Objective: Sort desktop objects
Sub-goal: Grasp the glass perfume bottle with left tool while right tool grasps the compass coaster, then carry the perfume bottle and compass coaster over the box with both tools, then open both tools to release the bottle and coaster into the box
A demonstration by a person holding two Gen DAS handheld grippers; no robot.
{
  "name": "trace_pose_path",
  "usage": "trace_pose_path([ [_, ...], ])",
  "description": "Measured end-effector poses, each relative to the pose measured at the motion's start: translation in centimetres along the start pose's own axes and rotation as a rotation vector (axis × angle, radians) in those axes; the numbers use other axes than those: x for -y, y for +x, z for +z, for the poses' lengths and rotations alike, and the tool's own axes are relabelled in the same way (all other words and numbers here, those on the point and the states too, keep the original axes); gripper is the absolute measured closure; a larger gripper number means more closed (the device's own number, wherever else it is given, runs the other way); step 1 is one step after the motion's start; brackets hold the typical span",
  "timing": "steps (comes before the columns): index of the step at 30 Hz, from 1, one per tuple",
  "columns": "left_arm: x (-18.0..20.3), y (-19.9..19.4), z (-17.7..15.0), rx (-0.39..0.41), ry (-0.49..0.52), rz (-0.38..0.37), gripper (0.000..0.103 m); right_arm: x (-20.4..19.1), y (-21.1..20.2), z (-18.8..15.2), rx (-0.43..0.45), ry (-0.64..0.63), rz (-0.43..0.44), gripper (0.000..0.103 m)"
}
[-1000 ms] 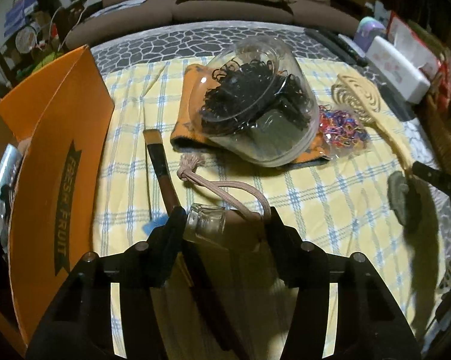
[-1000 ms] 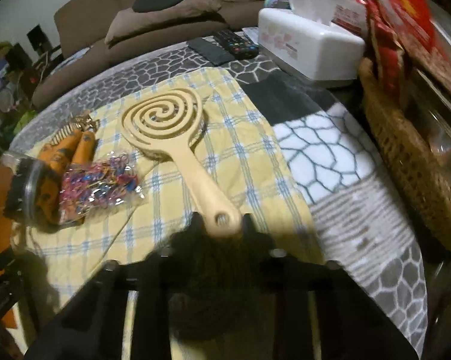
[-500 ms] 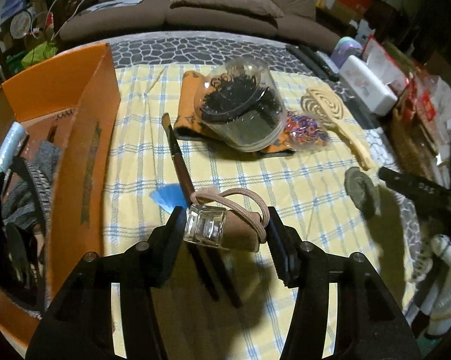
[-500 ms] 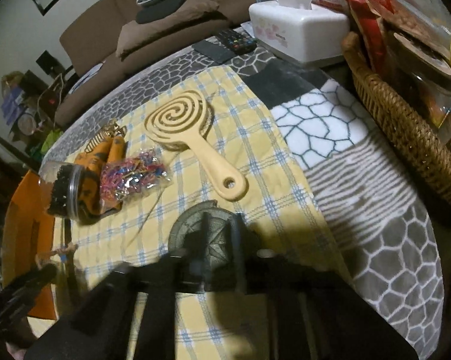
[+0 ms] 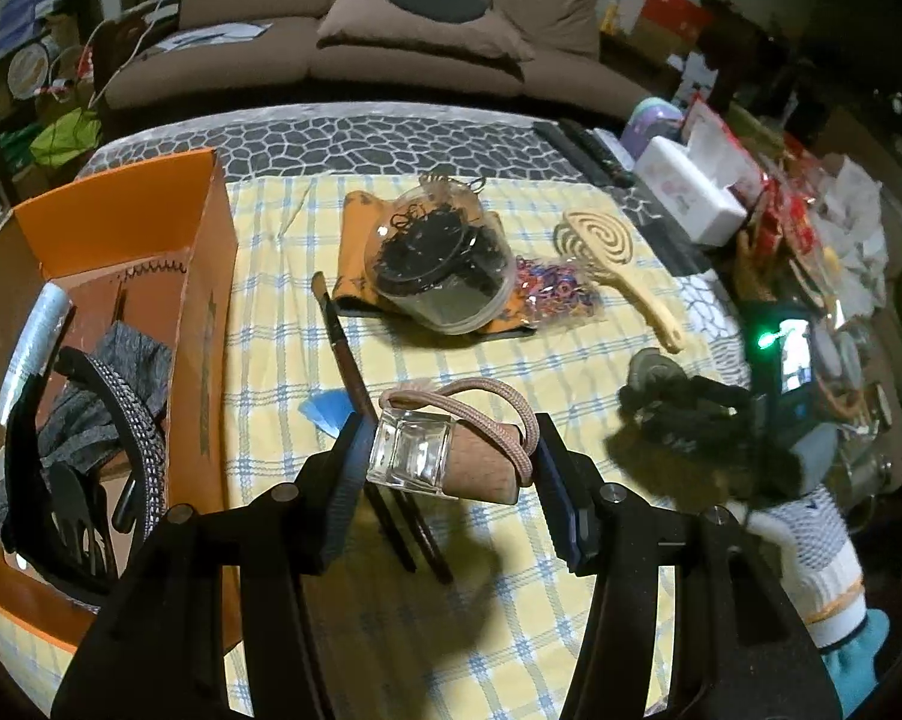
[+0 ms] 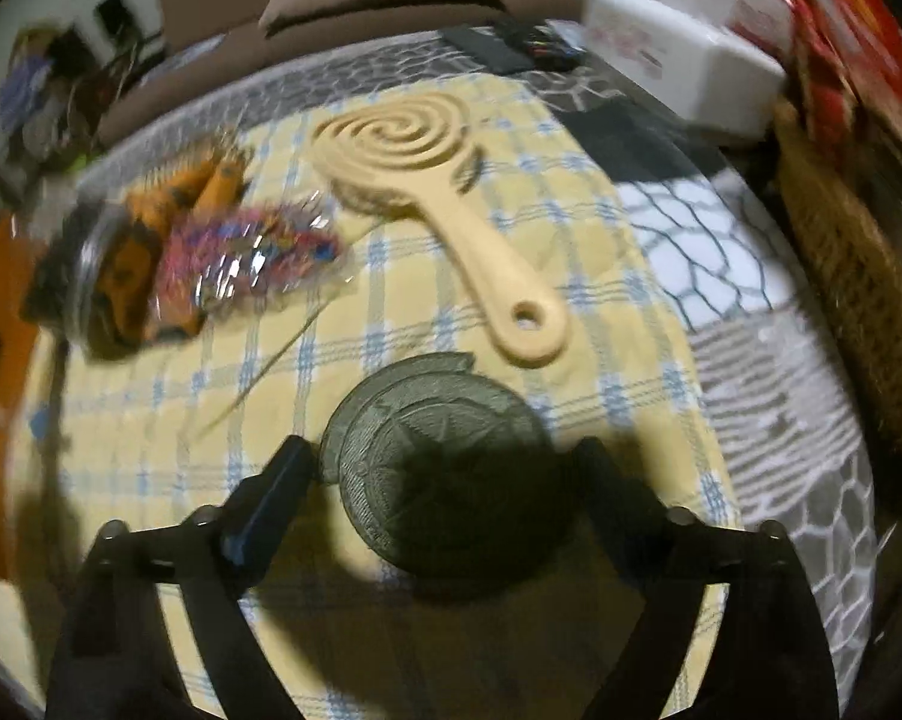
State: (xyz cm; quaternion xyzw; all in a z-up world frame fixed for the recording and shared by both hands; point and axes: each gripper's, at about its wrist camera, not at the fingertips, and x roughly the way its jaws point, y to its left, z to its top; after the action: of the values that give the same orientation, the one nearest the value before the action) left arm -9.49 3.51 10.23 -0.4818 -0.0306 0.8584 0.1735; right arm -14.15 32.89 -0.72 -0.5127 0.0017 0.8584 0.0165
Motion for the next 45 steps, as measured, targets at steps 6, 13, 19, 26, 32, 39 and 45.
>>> trace_pose_path([
  [6, -0.2, 0.0, -0.2, -0.002, -0.008, -0.003, 0.053, 0.7, -0.3, -0.3, 0.023, -0.006, 0.021, 0.015],
  [13, -1.7, -1.8, -0.2, 0.008, -0.023, -0.016, 0.053, 0.8, -1.9, -0.4, 0.005, 0.035, 0.078, 0.016],
  [19, -5.3, -5.3, 0.0, 0.045, -0.043, 0.021, 0.053, -1.5, -5.6, 0.5, 0.061, 0.018, 0.097, 0.016],
  [26, -13.3, -8.4, -0.7, 0.06, -0.125, 0.113, 0.053, -8.0, -10.7, 1.4, 0.152, -0.062, 0.195, 0.016],
  [32, -18.3, -8.9, -2.1, 0.05, -0.19, 0.157, 0.053, -16.0, -14.2, 1.0, 0.198, -0.174, 0.304, 0.016],
  [39, -20.9, -8.7, -3.3, 0.033, -0.216, 0.174, 0.053, -24.7, -15.3, -0.2, 0.184, -0.296, 0.402, 0.016],
  [45, -22.1, -8.6, -4.0, 0.023, -0.223, 0.195, 0.053, -30.4, -14.4, -1.2, 0.156, -0.37, 0.431, 0.016],
])
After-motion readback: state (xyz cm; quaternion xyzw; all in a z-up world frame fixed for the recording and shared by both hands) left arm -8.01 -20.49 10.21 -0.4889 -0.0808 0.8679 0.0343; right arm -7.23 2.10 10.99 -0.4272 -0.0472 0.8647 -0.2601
